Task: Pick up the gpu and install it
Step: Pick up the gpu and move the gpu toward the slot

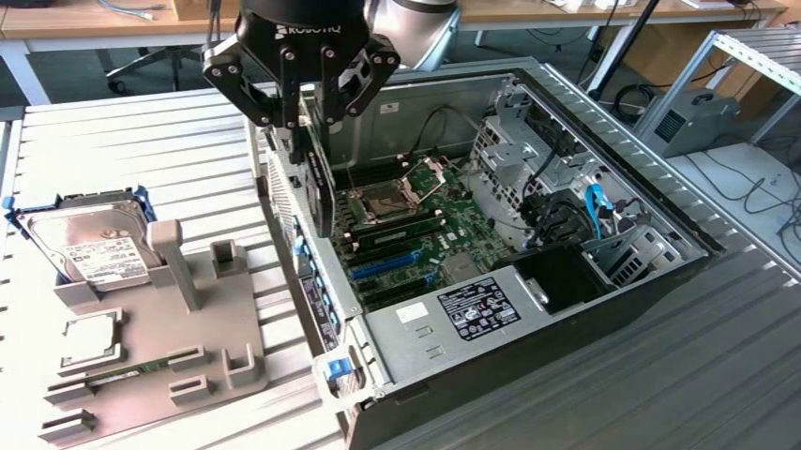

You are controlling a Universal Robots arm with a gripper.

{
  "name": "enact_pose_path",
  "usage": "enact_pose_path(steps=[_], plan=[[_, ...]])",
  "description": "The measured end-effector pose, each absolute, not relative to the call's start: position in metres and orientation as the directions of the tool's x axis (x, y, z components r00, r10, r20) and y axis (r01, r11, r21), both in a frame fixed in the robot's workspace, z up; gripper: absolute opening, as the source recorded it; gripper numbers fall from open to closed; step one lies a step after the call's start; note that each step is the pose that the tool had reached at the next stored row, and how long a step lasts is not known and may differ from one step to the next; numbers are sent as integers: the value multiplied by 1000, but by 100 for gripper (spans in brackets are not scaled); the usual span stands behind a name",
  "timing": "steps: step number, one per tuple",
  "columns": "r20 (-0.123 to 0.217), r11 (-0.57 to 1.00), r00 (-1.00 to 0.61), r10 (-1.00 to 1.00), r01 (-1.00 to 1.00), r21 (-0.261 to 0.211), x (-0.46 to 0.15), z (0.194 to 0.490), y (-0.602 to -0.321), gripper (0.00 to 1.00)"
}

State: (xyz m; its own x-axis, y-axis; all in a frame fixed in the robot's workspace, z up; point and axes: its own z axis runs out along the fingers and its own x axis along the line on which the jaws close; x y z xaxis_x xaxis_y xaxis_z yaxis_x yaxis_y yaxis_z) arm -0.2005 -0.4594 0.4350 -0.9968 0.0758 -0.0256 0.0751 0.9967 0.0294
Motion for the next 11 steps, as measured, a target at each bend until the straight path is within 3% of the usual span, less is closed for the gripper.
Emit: enact_pose_path(steps=[11], plan=[[-26, 997, -997, 76, 75, 29, -191, 435, -459, 26]])
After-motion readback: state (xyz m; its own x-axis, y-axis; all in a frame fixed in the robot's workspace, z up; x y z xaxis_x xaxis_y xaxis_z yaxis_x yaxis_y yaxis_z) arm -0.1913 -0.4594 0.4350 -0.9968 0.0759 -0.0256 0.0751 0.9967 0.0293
